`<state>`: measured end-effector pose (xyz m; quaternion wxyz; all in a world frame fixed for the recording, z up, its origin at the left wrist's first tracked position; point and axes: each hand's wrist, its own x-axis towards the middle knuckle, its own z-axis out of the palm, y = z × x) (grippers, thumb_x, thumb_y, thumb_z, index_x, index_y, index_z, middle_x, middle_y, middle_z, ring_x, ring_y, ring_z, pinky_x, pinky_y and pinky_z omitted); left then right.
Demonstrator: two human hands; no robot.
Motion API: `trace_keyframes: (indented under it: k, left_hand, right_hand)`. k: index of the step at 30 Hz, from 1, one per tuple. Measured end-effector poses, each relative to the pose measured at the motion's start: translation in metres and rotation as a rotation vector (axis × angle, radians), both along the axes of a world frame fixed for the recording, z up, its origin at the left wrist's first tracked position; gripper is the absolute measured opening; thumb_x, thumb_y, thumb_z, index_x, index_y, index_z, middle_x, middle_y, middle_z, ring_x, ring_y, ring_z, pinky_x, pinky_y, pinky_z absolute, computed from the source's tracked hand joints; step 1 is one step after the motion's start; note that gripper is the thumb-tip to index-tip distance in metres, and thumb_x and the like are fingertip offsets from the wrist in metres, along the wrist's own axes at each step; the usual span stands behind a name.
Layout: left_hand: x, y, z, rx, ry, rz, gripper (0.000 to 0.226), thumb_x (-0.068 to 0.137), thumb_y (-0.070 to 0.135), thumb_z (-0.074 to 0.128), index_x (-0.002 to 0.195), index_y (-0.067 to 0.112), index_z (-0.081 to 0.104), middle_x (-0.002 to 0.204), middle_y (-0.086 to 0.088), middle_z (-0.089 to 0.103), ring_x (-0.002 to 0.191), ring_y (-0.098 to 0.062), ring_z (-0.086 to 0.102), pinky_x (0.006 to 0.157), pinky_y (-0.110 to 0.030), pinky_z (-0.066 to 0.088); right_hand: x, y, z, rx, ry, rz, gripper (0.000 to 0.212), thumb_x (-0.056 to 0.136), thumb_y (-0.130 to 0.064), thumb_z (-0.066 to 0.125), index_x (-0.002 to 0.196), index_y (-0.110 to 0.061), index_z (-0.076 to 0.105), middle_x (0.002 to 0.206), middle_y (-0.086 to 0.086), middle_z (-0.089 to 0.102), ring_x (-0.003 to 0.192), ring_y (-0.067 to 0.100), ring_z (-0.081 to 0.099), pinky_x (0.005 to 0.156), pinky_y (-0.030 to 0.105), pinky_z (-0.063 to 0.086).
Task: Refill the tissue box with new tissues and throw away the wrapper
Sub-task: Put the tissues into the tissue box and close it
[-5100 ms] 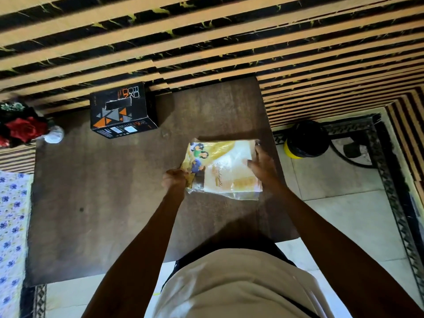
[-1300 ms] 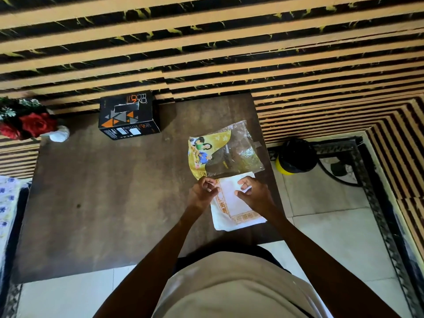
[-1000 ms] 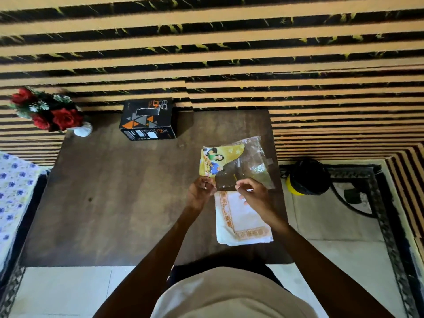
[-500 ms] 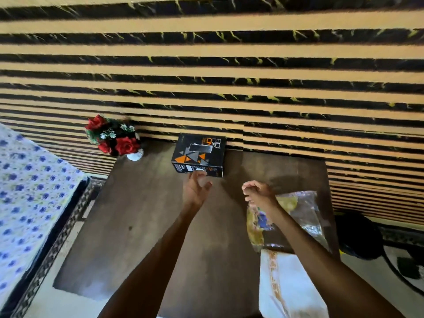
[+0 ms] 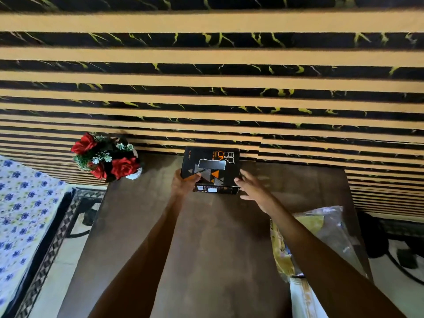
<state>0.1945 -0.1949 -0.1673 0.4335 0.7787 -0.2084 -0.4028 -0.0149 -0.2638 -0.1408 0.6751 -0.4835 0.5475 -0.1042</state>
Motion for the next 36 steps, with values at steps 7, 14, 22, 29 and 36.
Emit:
trace_keyframes:
  k: [7,14,22,29,36]
  left_hand:
    - [-0.033,0.057,0.029,-0.110,-0.019,-0.002,0.059,0.080,0.006,0.073,0.131,-0.002,0.044,0.113,-0.016,0.056,0.097,-0.024,0.057,0.054,-0.004,0.049]
    - [-0.083,0.181,0.031,-0.084,0.033,-0.055,0.049,0.083,0.017,0.073,0.122,0.025,0.044,0.097,0.019,0.059,0.082,0.007,0.061,0.063,-0.006,0.051]
    - [-0.114,0.282,0.014,0.056,0.032,-0.045,0.062,0.082,0.024,0.074,0.134,0.022,0.041,0.112,0.006,0.061,0.099,-0.002,0.060,0.090,-0.029,0.050]
    - [-0.115,0.294,0.001,0.106,-0.121,-0.084,0.078,0.073,0.038,0.079,0.136,0.026,0.035,0.138,-0.006,0.049,0.124,-0.029,0.052,0.101,-0.044,0.048]
    - [-0.141,0.252,0.014,0.120,-0.875,-0.821,0.117,0.064,0.071,0.067,0.154,0.024,0.007,0.164,-0.002,0.005,0.151,-0.027,-0.004,0.121,-0.055,0.001]
  right_hand:
    - [-0.027,0.066,0.011,-0.113,0.017,-0.046,0.064,0.093,-0.027,0.061,0.149,-0.030,0.029,0.157,0.002,0.030,0.104,0.007,0.058,0.096,0.040,0.049]
    - [-0.084,0.183,0.006,-0.254,0.141,-0.019,0.064,0.091,-0.019,0.064,0.146,-0.030,0.034,0.152,0.009,0.038,0.109,0.022,0.064,0.096,0.045,0.053]
    - [-0.119,0.278,-0.016,-0.283,0.184,0.046,0.071,0.081,-0.002,0.072,0.143,-0.016,0.040,0.114,0.002,0.060,0.075,-0.018,0.060,0.071,0.001,0.044]
    - [-0.122,0.280,-0.026,-0.283,0.246,0.178,0.099,0.068,-0.014,0.084,0.148,-0.027,0.027,0.141,0.010,0.052,0.091,0.023,0.070,0.086,0.038,0.056]
    - [-0.127,0.224,-0.016,-0.551,0.400,0.561,0.141,0.052,-0.041,0.090,0.153,-0.028,-0.007,0.164,0.000,-0.003,0.150,0.023,0.008,0.119,0.043,0.025]
